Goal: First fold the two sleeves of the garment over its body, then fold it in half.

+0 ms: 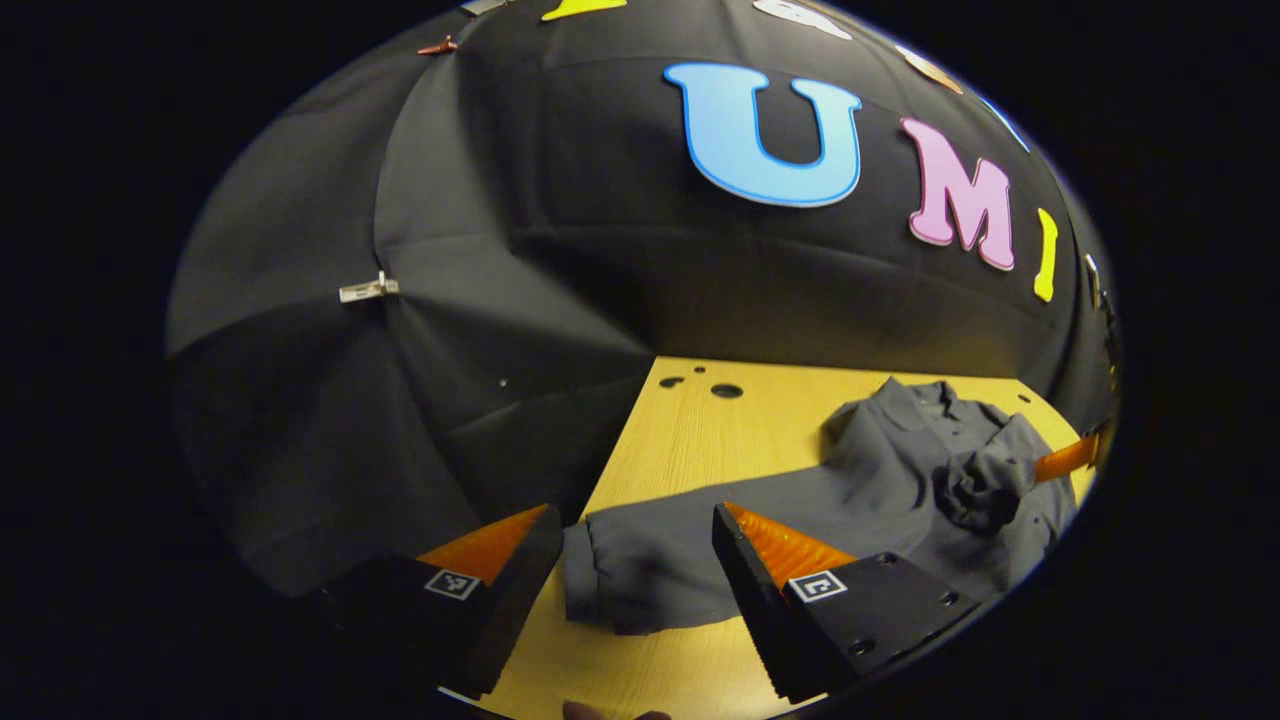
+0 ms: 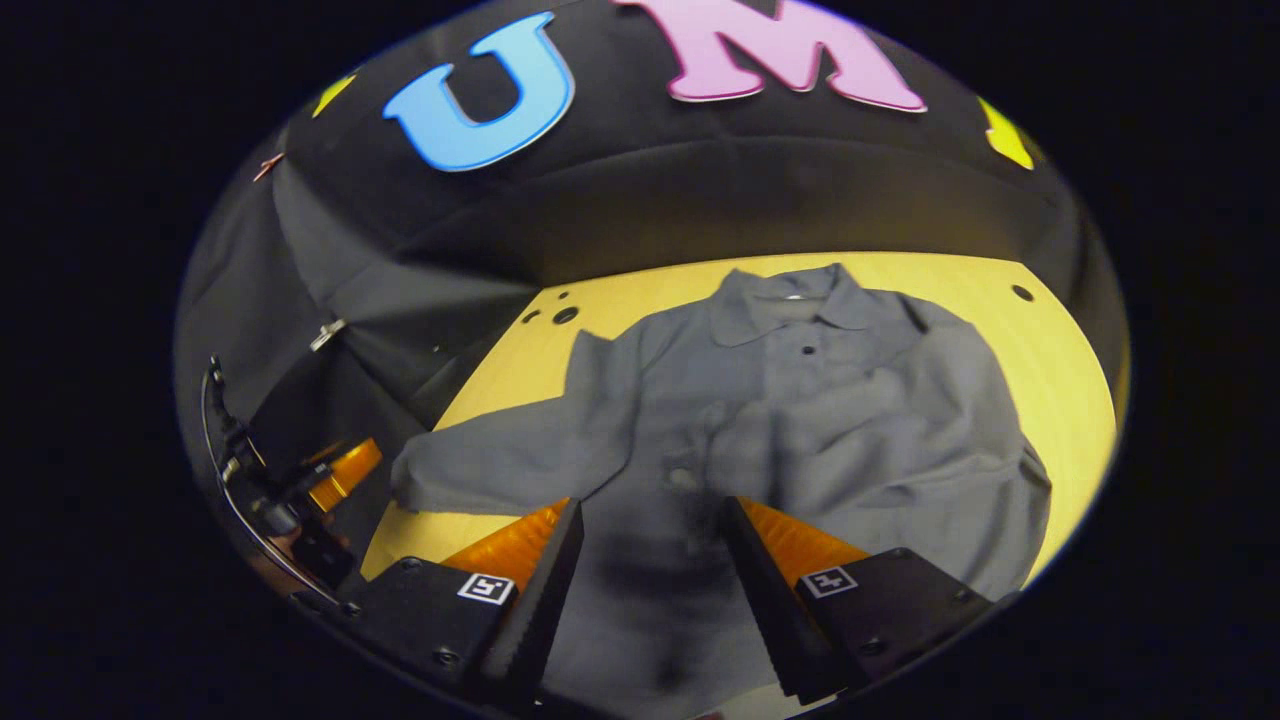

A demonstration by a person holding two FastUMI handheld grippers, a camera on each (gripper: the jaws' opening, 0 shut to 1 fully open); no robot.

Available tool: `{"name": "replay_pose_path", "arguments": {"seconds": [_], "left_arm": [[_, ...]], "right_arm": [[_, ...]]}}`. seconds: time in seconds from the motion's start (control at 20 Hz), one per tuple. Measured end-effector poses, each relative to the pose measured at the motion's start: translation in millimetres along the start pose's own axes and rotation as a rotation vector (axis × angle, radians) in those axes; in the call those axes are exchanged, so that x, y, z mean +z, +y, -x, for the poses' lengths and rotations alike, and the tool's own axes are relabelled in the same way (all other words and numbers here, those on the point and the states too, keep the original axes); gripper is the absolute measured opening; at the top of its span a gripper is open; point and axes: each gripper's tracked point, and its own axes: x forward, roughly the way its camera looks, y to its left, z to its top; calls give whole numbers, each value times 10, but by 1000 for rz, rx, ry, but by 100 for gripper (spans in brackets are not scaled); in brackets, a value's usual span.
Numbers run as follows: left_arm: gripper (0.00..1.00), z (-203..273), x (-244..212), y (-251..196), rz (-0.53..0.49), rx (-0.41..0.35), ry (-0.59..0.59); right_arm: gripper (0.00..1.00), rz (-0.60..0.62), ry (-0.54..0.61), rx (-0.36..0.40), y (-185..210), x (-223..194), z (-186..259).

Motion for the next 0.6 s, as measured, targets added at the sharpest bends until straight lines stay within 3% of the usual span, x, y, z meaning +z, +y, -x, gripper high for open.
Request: {"name": "replay_pose_path", "arguments": {"seconds": [0.05,0.15,0.25,0.45,0.5,0.55,0.6], "left_arm": [[92,-86,-109,12,-1,1,28],[96,-239,-296,12,-1,3,86],[92,-363,-463,3,20,16,145],[97,-525,-799,44,34,32,265],[94,-549,-763,51,26,35,245],[100,-596,-796,39,20,35,262],[99,-524,-754,34,16,35,242]], "right_arm": [[88,-9,-13,-22,-88,27,41],[88,8,-22,-66,-260,42,128],[88,23,-26,-83,-339,42,205],[88,4,-33,-93,-403,21,256],[88,-4,-32,-96,-412,15,263],[88,-14,-31,-95,-416,27,278],[88,-19,-32,-95,-413,30,288]]}}
